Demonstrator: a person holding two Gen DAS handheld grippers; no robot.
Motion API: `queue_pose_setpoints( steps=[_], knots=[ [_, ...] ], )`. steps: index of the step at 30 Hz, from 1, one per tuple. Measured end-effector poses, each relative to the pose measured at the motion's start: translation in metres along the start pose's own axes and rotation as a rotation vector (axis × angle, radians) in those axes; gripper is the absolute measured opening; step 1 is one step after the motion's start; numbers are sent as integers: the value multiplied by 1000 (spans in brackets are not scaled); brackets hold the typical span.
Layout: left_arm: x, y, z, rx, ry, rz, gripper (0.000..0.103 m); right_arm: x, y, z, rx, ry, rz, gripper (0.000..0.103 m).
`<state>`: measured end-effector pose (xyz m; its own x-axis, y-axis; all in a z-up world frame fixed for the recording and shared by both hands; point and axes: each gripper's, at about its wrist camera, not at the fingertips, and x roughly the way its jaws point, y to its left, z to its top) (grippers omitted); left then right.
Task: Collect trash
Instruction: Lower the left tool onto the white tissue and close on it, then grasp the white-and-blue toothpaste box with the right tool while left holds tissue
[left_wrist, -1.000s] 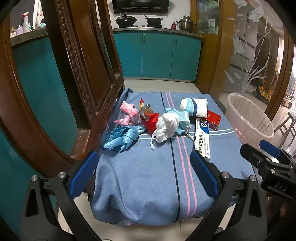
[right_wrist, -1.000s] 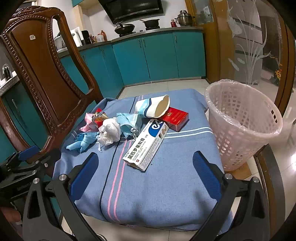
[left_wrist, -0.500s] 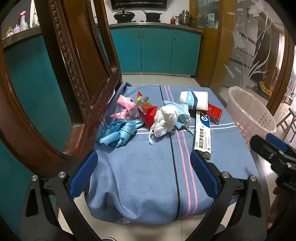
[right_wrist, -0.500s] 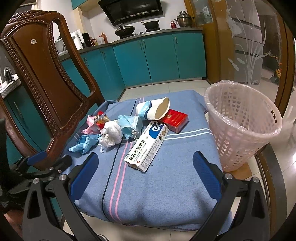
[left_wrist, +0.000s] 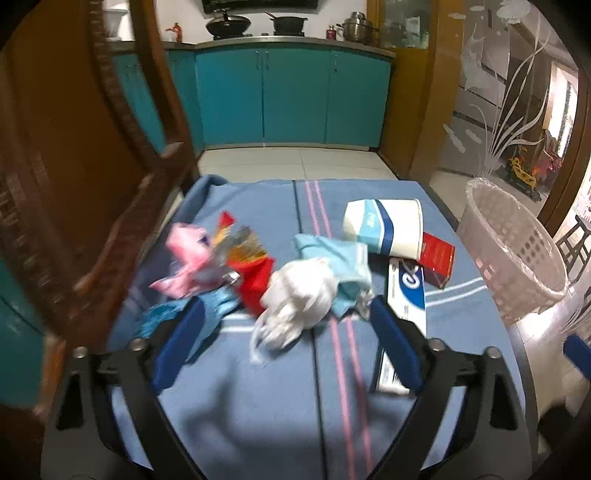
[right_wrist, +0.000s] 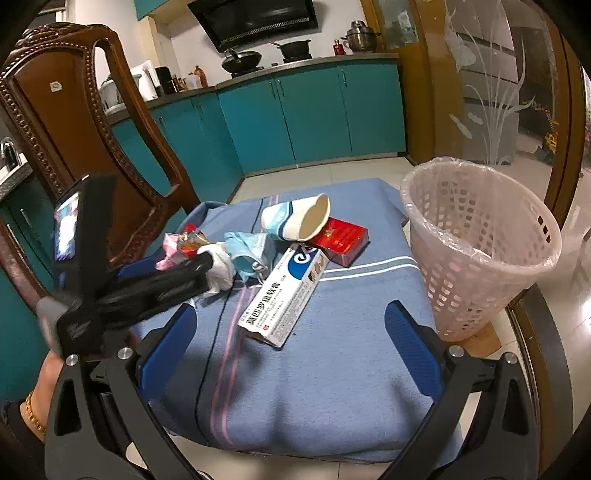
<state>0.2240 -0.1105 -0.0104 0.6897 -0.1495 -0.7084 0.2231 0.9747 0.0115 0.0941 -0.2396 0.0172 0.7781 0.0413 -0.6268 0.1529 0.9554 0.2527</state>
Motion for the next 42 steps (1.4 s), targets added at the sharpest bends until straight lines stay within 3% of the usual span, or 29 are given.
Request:
queue_pose_setpoints(
  steps=[1, 3, 5, 7, 9, 13, 17, 23, 24, 27, 30, 36, 37, 38, 39, 42],
  knots=[
    [1, -1, 0, 1, 2, 1, 76, 2, 0, 0, -2, 3, -6, 99],
    [22, -5, 2, 11, 65, -14, 42, 9, 0, -2, -12, 20, -15, 99],
    [41, -4, -1, 2, 144, -46, 28, 14, -1, -3, -11, 33, -18, 99],
    [40, -2, -3, -1, 130, -55, 17, 20, -1, -4, -10, 46, -21, 99],
    [21, 2, 1, -11, 117, -86, 16, 28, 1, -4, -6, 61, -19, 99],
    [-39, 16, 6, -39, 0, -126, 15, 49, 14, -5, -29, 80, -24, 100],
    [-119, 35, 9, -54, -226, -114, 15, 81, 29, -3, -47, 103, -50, 100],
    [-145, 45, -8, -68, -340, -52, 16, 120, 38, -2, -55, 127, -127, 99],
    [-142, 45, -11, -62, -340, -45, 16, 124, 39, -4, -60, 135, -128, 93],
    [-131, 40, -17, -45, -327, -35, 16, 136, 42, -11, -127, 218, -113, 60],
    [-120, 44, -20, -56, -309, -27, 16, 125, 39, -12, -139, 212, -96, 46],
    [-131, 46, -21, -76, -303, -57, 16, 51, 25, -8, -51, 172, 40, 44],
    [-131, 45, -22, -73, -302, -57, 16, 38, 24, -6, -52, 145, 54, 33],
    [-131, 43, -22, -67, -300, -57, 16, 29, 24, -3, -57, 129, 66, 11],
    [-131, 41, -22, -65, -294, -61, 16, 19, 23, 0, -60, 114, 80, 1],
    [-128, 40, -25, -58, -269, -79, 16, -6, 23, 12, -94, 31, 84, 1]
  ],
)
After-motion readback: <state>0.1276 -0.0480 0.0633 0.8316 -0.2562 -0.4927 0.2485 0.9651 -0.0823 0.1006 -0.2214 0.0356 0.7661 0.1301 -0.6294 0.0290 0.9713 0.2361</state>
